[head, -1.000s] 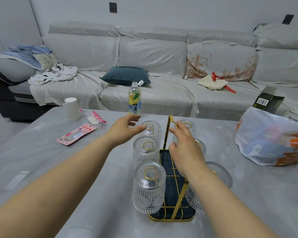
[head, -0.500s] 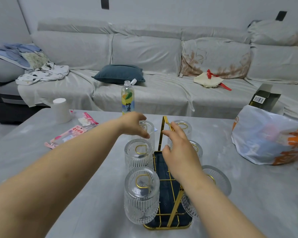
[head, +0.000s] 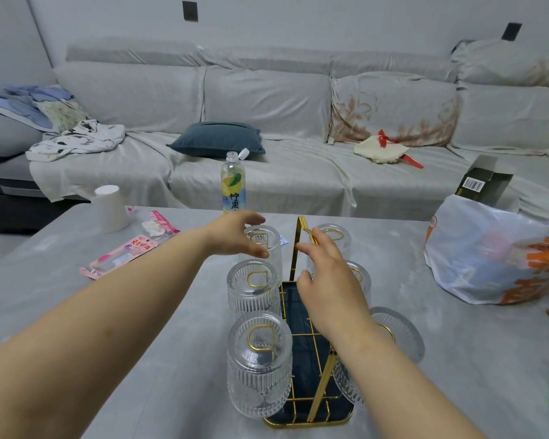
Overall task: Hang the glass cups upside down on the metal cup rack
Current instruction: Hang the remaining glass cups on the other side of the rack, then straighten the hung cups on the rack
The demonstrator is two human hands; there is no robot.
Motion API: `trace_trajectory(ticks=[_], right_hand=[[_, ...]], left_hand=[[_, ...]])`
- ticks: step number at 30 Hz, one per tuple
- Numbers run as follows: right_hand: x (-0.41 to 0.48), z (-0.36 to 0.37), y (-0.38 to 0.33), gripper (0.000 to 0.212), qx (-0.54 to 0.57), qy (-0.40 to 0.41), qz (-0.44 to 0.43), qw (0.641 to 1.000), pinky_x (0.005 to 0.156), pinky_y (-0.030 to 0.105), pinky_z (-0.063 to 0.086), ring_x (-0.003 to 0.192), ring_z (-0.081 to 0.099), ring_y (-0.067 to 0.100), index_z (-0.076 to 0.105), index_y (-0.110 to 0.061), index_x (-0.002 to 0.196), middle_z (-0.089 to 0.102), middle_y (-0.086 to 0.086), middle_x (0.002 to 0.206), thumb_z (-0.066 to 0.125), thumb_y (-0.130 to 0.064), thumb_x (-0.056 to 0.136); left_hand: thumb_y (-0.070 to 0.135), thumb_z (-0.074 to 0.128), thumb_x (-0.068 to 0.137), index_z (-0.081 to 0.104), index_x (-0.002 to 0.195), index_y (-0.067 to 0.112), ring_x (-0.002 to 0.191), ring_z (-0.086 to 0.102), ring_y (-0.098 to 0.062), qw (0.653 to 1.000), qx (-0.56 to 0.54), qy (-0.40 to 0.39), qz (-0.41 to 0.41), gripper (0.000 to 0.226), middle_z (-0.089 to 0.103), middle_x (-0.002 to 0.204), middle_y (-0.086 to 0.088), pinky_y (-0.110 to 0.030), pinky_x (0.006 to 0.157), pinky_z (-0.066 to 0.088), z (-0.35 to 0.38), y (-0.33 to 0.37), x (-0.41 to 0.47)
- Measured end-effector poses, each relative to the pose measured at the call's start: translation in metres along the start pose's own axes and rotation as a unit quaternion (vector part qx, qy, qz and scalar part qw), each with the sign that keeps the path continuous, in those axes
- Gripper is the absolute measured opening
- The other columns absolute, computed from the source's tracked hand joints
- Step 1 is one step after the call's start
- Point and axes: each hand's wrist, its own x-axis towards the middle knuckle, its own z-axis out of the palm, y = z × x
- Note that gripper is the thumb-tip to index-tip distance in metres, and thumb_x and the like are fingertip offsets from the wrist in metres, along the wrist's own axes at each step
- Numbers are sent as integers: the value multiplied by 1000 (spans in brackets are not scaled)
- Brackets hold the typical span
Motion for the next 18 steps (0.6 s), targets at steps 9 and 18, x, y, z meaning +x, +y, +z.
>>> trace_trajectory(ticks=[9,18], right_hand=[[1,3,4,44,2,9,-10,1000,104,29,31,134,27,15,41,-21,128,15,-10,152,40,-7,87],[3,-17,8,50,14,-12,-59,998,109,31,22,138,17,16,30,-22,134,15,-3,152,47,-22,87]], left_hand=[[27,53,85,50,121,23,111,45,-14,974,-210,73,-32,36,50,134,-7,-29,88,33,-18,-6,-18],[21,40,92,48,123,18,111,45,-10,989,-107,84,56,33,51,132,-6,-25,92,31,-2,55,-55]])
